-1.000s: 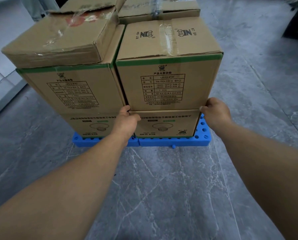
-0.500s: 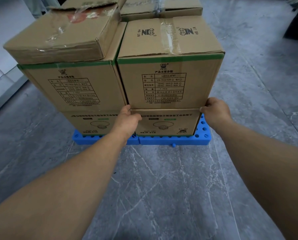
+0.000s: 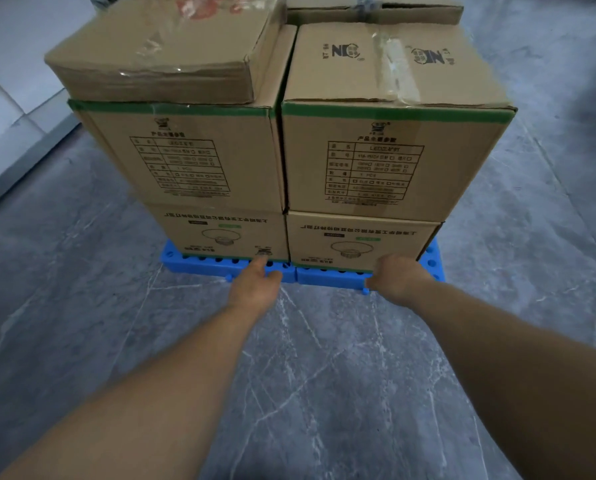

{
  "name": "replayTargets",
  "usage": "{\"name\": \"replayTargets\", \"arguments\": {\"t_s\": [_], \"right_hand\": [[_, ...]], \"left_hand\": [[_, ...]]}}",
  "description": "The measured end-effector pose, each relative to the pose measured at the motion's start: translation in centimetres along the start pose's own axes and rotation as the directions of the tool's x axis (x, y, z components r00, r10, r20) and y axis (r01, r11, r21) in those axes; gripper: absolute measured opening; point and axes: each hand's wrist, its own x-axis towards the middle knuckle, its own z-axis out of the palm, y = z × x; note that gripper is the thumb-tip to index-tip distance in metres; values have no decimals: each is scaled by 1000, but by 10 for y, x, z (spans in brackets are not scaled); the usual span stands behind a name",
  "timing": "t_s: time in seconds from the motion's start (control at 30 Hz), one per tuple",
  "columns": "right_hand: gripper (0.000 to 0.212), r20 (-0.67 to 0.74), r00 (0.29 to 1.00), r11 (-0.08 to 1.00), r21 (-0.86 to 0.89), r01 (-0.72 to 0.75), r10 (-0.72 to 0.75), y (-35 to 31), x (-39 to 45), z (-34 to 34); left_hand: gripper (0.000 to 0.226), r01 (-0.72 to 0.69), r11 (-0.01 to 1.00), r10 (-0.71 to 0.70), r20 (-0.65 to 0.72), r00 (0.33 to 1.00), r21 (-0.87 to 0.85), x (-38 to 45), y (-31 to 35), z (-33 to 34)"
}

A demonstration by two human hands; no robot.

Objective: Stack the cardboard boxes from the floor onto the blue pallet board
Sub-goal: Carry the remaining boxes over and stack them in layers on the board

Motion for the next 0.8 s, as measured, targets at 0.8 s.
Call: {"name": "replayTargets", "arguments": {"t_s": [0.8], "right_hand": [[33,160,944,913,252,-321,287,-32,-239,-116]], "left_hand": [[41,16,917,-123,242,962,399,-208,129,-42]]}}
